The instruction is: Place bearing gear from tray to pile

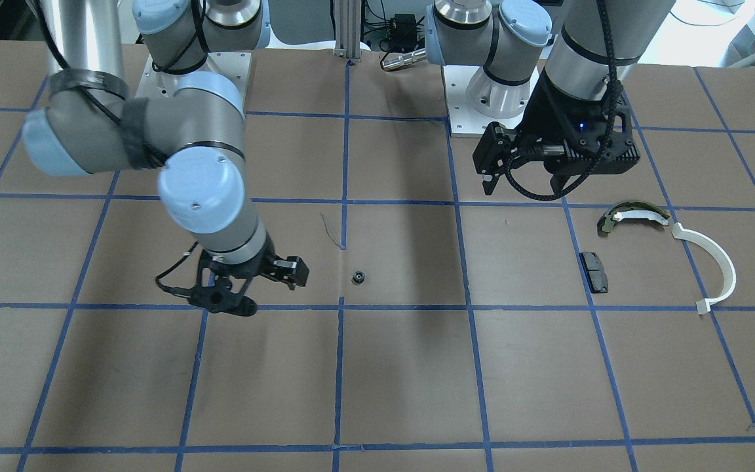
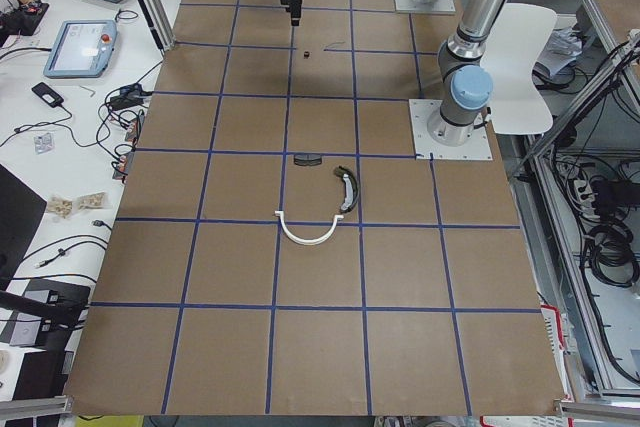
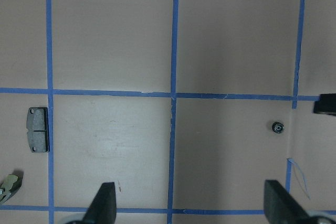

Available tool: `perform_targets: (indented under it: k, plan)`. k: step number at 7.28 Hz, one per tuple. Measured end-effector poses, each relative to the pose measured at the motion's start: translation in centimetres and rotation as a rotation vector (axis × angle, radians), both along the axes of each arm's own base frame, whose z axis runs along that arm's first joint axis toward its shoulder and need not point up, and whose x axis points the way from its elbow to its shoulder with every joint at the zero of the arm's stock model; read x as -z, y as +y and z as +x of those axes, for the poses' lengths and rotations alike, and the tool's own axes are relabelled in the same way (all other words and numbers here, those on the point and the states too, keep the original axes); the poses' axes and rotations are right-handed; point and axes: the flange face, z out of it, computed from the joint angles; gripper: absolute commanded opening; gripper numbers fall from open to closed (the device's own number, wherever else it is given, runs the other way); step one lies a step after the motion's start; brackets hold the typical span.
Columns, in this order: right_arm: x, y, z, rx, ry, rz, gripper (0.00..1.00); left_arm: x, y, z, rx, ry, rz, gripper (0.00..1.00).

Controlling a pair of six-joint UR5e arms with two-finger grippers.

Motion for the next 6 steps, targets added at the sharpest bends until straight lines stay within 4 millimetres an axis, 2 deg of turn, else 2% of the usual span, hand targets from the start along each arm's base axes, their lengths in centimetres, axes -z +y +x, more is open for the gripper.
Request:
perform_targets:
  k: [1, 2, 3, 4, 6]
  plan:
    - [-1.9, -0.7, -5.8, 0.020, -0.008, -0.001, 0.99, 2.4, -0.1, -3.2, 0.022, -0.001, 0.030, 1.00]
    - [-3.3, -1.0, -11.9, 0.022, -0.021, 0.008, 0.99, 6.2, -0.1, -7.0, 0.054, -0.004, 0.051, 1.00]
    - [-3.8, -0.8, -17.6, 0.006, -0.035, 0.031, 0.99, 10.9, 0.0, -10.5, 0.080, -0.004, 0.045, 1.00]
    - [-3.9, -0.2, -23.1, -0.028, -0.040, 0.059, 0.99, 15.4, 0.3, -13.0, 0.097, -0.002, 0.033, 1.00]
    - [-3.9, 1.5, -32.5, -0.134, -0.038, 0.090, 0.99, 21.9, 1.3, -15.6, 0.117, -0.016, 0.060, 1.00]
